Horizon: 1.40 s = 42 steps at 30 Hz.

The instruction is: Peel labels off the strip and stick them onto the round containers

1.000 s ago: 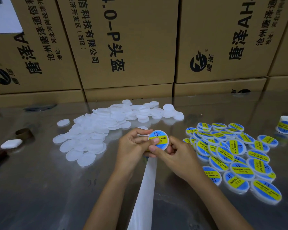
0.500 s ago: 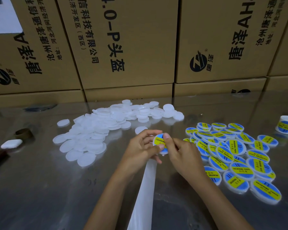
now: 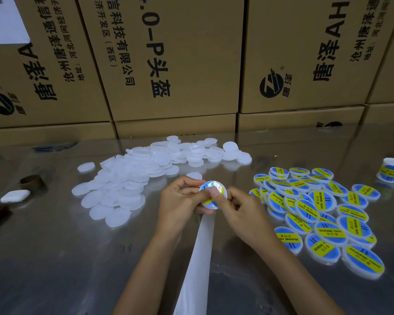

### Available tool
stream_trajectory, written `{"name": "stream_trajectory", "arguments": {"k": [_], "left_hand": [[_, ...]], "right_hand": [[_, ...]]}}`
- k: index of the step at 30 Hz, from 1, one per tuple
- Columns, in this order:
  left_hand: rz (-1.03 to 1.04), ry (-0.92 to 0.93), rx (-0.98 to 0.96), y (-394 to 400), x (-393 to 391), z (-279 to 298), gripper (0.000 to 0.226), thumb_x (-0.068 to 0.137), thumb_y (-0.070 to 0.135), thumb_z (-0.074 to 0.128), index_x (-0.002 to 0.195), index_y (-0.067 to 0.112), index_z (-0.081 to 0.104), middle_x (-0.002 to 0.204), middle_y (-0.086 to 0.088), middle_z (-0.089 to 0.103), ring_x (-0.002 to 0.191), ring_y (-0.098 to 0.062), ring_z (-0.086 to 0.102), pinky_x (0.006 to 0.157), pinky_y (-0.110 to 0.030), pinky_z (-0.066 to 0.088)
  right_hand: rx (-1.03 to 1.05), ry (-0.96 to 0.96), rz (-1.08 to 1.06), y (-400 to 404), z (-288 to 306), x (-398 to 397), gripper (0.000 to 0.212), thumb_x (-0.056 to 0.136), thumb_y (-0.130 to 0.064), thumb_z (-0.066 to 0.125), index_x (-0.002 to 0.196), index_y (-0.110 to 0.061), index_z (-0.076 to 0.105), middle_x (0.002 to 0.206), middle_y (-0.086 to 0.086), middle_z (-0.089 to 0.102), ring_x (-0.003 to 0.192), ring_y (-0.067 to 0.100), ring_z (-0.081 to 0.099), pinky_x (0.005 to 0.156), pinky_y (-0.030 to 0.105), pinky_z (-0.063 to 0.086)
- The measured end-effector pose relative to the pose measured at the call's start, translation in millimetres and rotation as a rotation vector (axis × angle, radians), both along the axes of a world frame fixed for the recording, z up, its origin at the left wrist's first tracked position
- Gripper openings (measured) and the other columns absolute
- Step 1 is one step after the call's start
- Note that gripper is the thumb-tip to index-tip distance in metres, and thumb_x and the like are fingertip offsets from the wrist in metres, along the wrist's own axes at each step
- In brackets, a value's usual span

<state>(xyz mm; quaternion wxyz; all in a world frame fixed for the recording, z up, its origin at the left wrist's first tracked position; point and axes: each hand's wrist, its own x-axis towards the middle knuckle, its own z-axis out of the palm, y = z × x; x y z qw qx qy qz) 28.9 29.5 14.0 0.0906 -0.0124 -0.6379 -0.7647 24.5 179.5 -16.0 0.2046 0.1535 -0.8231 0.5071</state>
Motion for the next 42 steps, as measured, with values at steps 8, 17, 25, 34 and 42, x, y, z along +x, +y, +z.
{"name": "stream_trajectory", "arguments": {"k": [8, 17, 25, 34, 42], "left_hand": [[0.075, 0.023, -0.006, 2, 0, -2, 0.019, 0.083, 0.017, 0.079, 0.088, 0.001, 0.069, 0.08, -0.011, 0.077, 0.048, -0.026, 0.068, 0.045, -0.025, 0.054], [0.024, 0.029, 0.03, 2, -2, 1, 0.021, 0.099, 0.008, 0.059, 0.113, 0.014, 0.073, 0.105, -0.001, 0.077, 0.089, -0.023, 0.076, 0.057, -0.029, 0.06], [0.274, -0.06, 0.07, -10, -8, -6, 0.023, 0.098, 0.003, 0.051, 0.102, 0.008, 0.073, 0.091, -0.006, 0.078, 0.074, -0.018, 0.074, 0.048, -0.025, 0.054], [0.349, -0.167, -0.005, -17, -21, -30, 0.026, 0.098, -0.003, 0.046, 0.106, 0.008, 0.069, 0.103, -0.011, 0.071, 0.084, -0.015, 0.063, 0.064, -0.025, 0.056], [0.152, -0.126, -0.075, 0, -25, -39, 0.033, 0.095, -0.011, 0.043, 0.116, 0.002, 0.064, 0.109, -0.017, 0.072, 0.089, -0.023, 0.073, 0.079, -0.031, 0.06]], "right_hand": [[-0.09, -0.133, 0.098, -4, 4, 2, 0.06, 0.077, -0.064, 0.061, 0.049, -0.019, 0.032, 0.047, -0.011, 0.025, 0.047, 0.007, 0.024, 0.046, 0.018, 0.021], [-0.442, -0.412, -0.046, 8, 5, -14, 0.049, 0.1, -0.046, 0.047, 0.062, -0.015, 0.043, 0.043, -0.007, 0.04, 0.037, 0.007, 0.033, 0.039, 0.018, 0.027], [-1.118, -0.516, -0.164, 34, 10, -24, 0.037, 0.108, -0.026, 0.034, 0.083, -0.01, 0.055, 0.064, 0.006, 0.049, 0.048, 0.012, 0.038, 0.046, 0.022, 0.035], [-1.166, -0.575, -0.164, 38, 14, -22, 0.024, 0.103, -0.018, 0.045, 0.083, -0.013, 0.057, 0.06, 0.001, 0.046, 0.046, 0.01, 0.033, 0.048, 0.023, 0.028], [-0.945, -0.653, -0.119, 24, 7, -21, 0.024, 0.099, -0.009, 0.041, 0.081, -0.011, 0.057, 0.05, 0.001, 0.047, 0.038, 0.01, 0.035, 0.046, 0.025, 0.03]]}}
